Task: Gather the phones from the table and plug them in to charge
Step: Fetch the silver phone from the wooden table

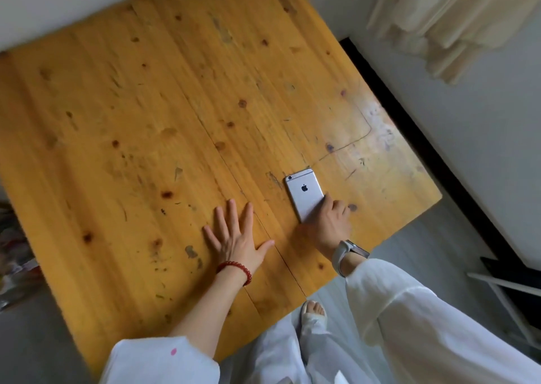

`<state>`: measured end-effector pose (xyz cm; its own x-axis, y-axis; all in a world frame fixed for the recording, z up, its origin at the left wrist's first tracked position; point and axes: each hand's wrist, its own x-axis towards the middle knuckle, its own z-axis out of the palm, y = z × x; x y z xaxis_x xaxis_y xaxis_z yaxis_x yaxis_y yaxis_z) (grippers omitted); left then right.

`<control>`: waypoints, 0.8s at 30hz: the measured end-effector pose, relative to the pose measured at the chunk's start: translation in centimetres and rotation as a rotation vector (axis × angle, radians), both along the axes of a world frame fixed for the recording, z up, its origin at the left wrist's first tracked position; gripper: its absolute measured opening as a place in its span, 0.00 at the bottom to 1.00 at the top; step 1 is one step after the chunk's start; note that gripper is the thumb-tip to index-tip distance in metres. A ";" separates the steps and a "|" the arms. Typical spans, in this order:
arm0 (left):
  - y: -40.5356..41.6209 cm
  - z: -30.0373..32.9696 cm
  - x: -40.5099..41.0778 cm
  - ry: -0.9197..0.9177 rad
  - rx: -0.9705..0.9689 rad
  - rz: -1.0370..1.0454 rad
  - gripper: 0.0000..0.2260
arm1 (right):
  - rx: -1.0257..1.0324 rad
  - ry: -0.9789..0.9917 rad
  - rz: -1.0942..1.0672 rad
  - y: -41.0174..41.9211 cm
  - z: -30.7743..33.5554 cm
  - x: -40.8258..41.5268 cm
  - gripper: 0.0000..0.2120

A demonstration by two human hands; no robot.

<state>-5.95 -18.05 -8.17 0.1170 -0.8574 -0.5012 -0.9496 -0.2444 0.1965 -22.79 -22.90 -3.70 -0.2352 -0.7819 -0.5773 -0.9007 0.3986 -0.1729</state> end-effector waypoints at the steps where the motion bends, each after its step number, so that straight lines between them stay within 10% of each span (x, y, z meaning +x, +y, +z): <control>1: 0.1 -0.2 0.1 -0.006 0.004 -0.006 0.44 | -0.001 -0.020 -0.013 -0.1 -0.1 -0.2 0.35; 14: -1.3 3.2 -2.9 0.106 0.060 0.145 0.32 | -0.203 -0.369 -0.304 6.3 2.5 -5.0 0.08; 24: 8.0 11.7 -25.1 0.408 -0.186 -0.482 0.21 | -0.470 -0.346 -0.847 26.9 7.9 -20.7 0.07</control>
<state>-31.08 -10.03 3.50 -0.4696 -0.8429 -0.2626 -0.7847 0.2622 0.5617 -43.46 3.96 4.23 -0.6936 -0.6010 -0.3972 -0.2263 0.7052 -0.6720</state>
